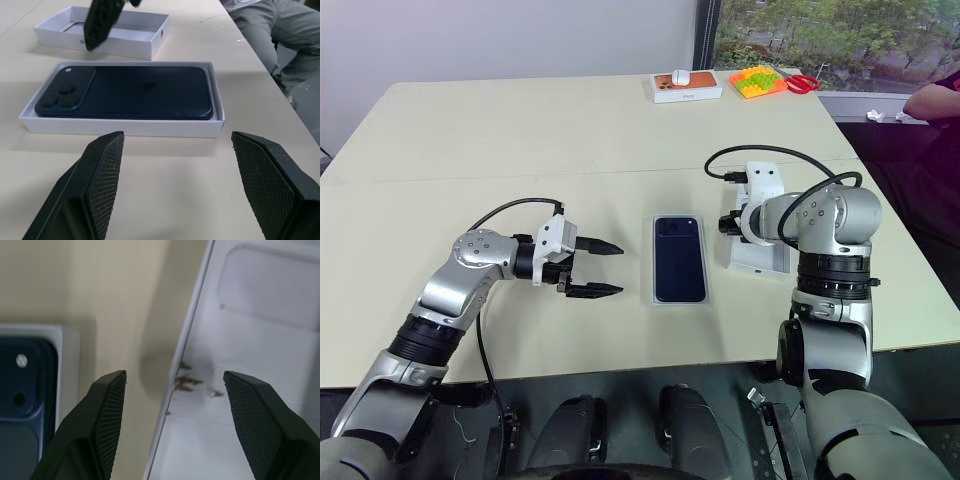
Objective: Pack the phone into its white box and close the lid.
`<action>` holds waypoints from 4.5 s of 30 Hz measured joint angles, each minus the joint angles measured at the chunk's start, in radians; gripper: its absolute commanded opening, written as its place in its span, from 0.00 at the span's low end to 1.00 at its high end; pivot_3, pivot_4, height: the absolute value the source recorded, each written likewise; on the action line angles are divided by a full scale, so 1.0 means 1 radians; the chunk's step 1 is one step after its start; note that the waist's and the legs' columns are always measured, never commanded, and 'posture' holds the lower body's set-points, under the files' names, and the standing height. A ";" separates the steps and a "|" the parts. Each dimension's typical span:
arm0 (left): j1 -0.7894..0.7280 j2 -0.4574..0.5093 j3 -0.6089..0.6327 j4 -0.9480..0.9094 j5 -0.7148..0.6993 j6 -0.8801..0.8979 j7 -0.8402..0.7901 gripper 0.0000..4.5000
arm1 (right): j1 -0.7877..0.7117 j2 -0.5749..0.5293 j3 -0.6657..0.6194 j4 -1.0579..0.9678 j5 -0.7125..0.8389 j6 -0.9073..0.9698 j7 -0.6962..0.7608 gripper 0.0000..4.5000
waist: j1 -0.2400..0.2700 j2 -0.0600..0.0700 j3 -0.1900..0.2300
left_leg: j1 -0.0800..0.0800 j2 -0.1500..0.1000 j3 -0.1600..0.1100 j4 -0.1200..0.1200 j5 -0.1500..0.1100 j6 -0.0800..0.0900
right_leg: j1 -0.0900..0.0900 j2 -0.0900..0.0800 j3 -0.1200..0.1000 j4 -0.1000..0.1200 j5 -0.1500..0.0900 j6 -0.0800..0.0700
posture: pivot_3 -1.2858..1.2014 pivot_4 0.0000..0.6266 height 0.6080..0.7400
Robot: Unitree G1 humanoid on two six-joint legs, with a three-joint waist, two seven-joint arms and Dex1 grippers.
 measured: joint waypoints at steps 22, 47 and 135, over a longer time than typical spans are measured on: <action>-0.009 0.021 0.095 0.083 0.011 -0.007 0.146 0.81 | 0.004 0.172 -0.213 -0.436 0.365 -0.001 -0.189 0.00 | -0.001 0.001 0.000 | -0.006 0.006 0.000 -0.002 0.000 0.001 | -0.007 0.002 0.000 0.000 0.000 0.000 | 0.52 0.24 1.00; -0.158 0.004 0.112 0.298 0.084 -0.126 0.105 0.81 | 0.498 0.412 0.199 -0.535 1.261 -0.861 -0.662 0.06 | -0.003 0.000 0.000 | -0.006 0.006 0.001 0.000 0.000 0.001 | -0.006 0.001 0.001 -0.002 0.001 0.001 | 0.52 0.24 1.00; -0.125 -0.218 -0.078 0.109 0.141 0.298 0.325 0.01 | 0.489 -0.406 0.402 -0.745 -0.270 -0.472 0.655 0.00 | 0.005 0.000 0.000 | -0.004 0.008 0.002 0.002 0.000 0.001 | -0.005 0.012 0.003 -0.003 0.003 -0.003 | 0.52 0.24 1.00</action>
